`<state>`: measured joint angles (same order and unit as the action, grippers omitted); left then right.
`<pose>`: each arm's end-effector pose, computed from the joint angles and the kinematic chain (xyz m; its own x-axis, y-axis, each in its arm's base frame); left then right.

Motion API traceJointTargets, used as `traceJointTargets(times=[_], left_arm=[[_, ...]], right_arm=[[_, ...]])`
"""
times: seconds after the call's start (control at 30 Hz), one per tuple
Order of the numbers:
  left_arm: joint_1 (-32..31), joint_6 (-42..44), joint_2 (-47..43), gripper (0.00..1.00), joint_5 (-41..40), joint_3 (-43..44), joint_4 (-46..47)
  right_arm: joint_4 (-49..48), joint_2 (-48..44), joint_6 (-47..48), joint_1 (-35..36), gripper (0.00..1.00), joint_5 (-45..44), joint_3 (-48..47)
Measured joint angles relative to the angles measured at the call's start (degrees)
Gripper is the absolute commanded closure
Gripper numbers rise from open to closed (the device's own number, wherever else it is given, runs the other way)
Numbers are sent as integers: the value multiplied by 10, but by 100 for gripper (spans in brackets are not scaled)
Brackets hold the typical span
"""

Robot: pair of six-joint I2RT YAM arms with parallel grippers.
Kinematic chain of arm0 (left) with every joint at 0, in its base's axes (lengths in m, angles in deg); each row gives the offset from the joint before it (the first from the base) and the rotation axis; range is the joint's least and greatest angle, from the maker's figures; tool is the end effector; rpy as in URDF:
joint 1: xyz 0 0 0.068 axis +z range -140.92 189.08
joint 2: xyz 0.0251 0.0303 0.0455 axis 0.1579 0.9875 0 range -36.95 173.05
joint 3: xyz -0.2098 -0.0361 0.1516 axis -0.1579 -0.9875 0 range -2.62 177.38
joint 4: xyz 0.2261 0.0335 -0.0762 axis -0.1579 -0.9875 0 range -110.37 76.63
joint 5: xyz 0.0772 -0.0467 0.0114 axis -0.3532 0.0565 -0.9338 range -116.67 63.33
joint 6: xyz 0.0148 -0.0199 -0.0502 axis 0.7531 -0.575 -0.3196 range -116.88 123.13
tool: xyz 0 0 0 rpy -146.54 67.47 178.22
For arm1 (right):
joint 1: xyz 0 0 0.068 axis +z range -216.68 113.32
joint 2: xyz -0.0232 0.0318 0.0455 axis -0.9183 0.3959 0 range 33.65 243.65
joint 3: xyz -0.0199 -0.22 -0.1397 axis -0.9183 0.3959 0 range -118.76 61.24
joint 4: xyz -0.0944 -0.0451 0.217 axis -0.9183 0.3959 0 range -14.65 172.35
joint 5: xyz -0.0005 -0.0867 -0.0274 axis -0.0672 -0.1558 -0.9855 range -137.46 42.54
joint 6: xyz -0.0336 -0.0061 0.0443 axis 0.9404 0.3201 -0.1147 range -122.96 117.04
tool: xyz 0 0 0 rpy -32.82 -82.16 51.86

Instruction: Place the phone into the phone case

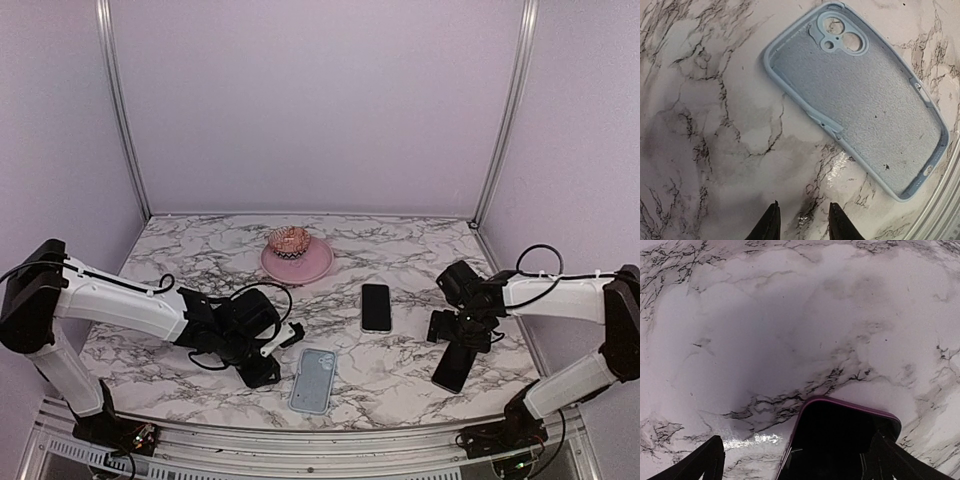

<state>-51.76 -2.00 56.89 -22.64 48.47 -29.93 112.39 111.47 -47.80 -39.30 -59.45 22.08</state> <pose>0.1432 -0.2623 0.1610 -0.4967 0.7074 -0.5029 0.8476 0.5199 -0.1058 0.1867 0.0876 0.1593 -0.8953 0.3131 -0.3170 0.3200 0.9469 0.0314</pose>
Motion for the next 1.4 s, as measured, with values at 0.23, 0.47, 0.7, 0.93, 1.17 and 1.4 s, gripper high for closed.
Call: traceJointTargets(times=[0.23,0.47,0.7,0.93,1.17,1.4], left_arm=[[-39,16,64,73,77,39,16],[-43,21,84,72,111,57,30],[-43,24,84,70,116,58,28],[-43,28,84,69,115,59,27],[-41,30,84,68,115,59,26],[-39,31,83,67,113,59,26]], right_arm=[[85,16,-64,73,1,-31,-11],[124,-13,-97,84,1,-23,9],[68,-40,-99,74,6,19,46],[52,-1,-64,64,13,33,23],[39,127,-7,148,14,53,-99],[66,167,27,223,4,73,-146]])
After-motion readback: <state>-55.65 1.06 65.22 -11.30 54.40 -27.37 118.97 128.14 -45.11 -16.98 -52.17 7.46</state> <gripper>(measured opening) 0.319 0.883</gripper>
